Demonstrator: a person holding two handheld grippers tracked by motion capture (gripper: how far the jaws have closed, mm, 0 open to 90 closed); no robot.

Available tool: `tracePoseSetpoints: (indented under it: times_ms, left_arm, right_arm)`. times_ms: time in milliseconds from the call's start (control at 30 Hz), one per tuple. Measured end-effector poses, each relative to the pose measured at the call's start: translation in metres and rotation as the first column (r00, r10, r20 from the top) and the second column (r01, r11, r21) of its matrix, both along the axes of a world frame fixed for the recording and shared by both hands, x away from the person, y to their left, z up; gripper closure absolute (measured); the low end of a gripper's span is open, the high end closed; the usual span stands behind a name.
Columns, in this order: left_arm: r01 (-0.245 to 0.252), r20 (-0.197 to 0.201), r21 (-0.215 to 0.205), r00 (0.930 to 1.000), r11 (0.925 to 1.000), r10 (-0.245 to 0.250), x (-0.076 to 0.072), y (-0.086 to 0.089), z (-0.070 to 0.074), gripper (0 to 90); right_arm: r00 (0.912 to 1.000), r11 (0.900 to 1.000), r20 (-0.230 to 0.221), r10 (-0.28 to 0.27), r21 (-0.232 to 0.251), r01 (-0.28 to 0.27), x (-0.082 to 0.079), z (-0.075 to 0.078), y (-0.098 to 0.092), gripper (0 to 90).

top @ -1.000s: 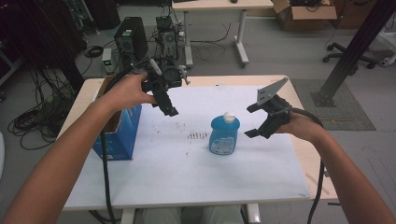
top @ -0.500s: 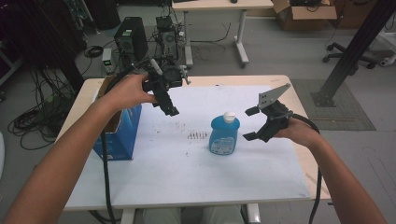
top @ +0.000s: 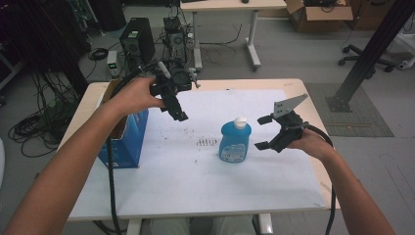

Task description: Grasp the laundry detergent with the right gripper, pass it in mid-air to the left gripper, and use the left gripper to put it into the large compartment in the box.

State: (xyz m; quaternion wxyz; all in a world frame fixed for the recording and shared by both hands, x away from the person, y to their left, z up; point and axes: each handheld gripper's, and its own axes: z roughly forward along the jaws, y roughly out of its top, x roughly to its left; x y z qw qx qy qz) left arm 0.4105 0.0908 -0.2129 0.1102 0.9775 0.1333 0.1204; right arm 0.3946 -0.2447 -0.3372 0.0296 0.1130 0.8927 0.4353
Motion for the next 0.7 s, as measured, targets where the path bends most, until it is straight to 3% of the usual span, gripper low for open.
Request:
tracePoseSetpoints:
  times_ms: [700]
  left_arm:
    - [0.007, 0.000, 0.004, 1.0000, 1.0000, -0.007, 0.001, -0.003, -0.001, 6.2]
  right_arm:
    - [0.9996, 0.997, -0.019, -0.021, 0.072, 0.022, -0.001, -0.018, -0.004, 3.2]
